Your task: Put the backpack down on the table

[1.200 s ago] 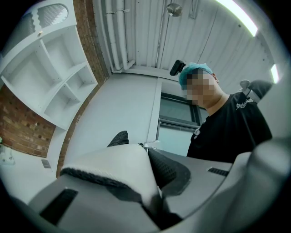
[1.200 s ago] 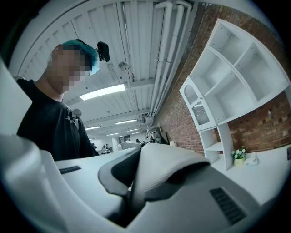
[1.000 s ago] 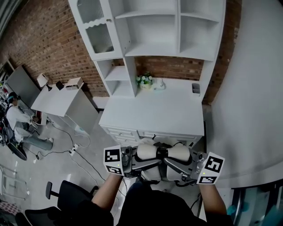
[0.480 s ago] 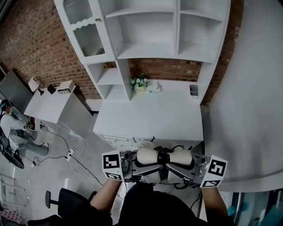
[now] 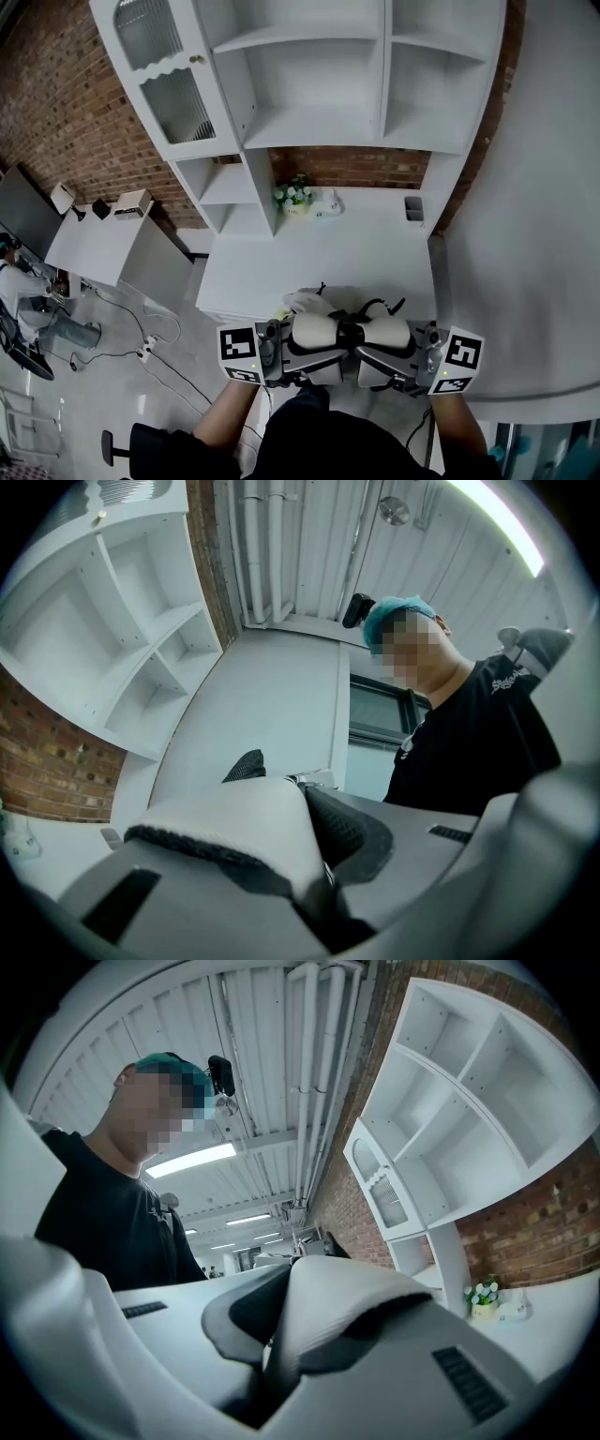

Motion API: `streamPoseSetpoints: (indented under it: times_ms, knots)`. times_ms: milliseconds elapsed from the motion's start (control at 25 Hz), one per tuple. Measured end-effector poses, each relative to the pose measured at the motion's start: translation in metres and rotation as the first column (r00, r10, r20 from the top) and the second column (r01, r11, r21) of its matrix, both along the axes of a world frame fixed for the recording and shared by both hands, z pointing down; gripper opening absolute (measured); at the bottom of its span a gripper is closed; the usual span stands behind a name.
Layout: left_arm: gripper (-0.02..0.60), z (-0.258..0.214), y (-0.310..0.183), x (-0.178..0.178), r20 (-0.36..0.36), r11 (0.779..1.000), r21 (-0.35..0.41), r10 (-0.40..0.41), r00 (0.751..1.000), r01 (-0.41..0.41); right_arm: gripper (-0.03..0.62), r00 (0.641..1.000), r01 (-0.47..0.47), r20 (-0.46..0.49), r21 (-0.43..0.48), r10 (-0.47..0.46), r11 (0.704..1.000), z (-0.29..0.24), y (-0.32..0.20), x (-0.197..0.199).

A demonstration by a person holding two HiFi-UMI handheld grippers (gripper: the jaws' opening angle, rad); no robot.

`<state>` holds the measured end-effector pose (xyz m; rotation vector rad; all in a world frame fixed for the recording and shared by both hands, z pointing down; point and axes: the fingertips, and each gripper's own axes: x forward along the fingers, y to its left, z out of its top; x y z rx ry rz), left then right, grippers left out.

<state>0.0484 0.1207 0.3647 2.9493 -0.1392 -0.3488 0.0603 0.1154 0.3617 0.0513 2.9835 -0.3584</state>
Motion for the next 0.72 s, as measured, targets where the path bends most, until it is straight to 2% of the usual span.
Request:
streamPoseSetpoints:
  times_ms: [480,720]
  knots:
    - [0.053,-0.014,-0.074,-0.043,-0.014,0.999,-0.016,0.044,0.999,-0.044,0.044,0.998,-0.065,-0.02,0.025,0.065,0.998,-0.013,-0.069,-0.043]
    - [0.053,-0.011,-0.097,-0.054,-0.027,0.997,-0.017,0.071,0.997,-0.071,0.043,0.993,-0.112,-0.027,-0.009,0.112,0.994,-0.011,-0.093,-0.055]
